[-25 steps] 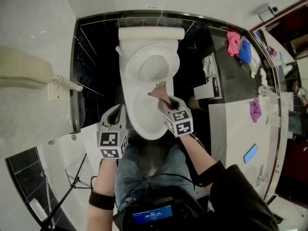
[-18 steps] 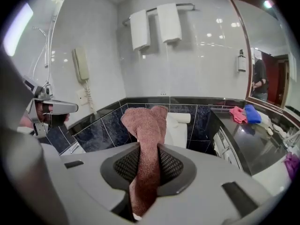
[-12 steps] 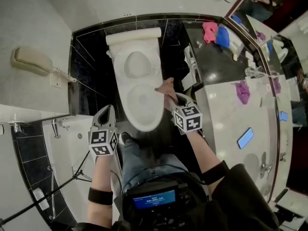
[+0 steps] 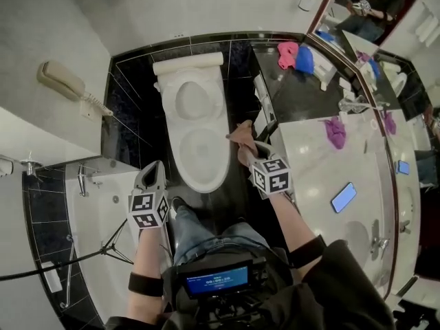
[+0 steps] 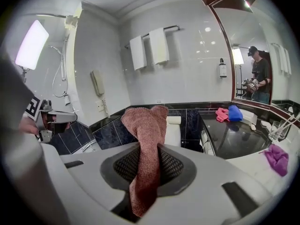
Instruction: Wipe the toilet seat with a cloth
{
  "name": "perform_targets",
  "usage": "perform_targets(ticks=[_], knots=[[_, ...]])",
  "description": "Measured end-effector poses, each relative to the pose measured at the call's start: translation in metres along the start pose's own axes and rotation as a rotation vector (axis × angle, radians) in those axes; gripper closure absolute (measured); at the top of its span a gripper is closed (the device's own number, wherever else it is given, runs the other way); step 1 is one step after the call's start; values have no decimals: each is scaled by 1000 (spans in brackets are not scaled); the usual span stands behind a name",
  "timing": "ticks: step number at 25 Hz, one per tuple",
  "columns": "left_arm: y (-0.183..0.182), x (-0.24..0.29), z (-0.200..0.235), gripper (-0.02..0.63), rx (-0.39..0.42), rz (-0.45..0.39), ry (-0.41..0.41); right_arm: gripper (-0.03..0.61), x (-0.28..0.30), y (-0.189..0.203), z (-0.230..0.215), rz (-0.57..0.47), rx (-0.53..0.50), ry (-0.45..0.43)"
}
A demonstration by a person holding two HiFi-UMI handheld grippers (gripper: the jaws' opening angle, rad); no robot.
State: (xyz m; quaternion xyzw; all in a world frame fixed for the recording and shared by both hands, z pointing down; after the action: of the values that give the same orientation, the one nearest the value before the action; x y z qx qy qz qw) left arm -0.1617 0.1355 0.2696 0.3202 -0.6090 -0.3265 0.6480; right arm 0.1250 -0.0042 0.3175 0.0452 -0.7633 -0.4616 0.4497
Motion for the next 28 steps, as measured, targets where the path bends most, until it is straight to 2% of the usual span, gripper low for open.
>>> perform_targets(ticks=[6,11,16,20,23,28], knots=[[10,-18,-13,614,11,1,3,476,-12,19,6,9,-1,-9],[21,-28,-14,614,-21,3,6,476,-15,23,16,13,-10,-22],[19,-29,-12,614,-9,2,-8,476,-12,26,18,22,-19,-19],[12,-19,-9,611,14,14,-5,476,-9,18,25,30,-23,-28],[3,-3,-9,585,41,32,19,476,-2,15,26,37,-22,-27],[-17,43,-8,529,154,82,66,476,16,-2,30,50,1,-20]])
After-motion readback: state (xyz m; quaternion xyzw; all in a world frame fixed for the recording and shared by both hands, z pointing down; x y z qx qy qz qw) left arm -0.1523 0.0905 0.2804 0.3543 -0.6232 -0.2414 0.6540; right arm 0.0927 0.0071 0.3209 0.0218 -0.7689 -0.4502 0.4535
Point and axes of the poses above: the fingertips, and each gripper's own axes: x forward along the fingers, z to its left, y out of its underside, the point moved 4 cm from there along -x, backward along the fingers, and after that the axes turned 9 degrees about z, right-handed, at the moved point
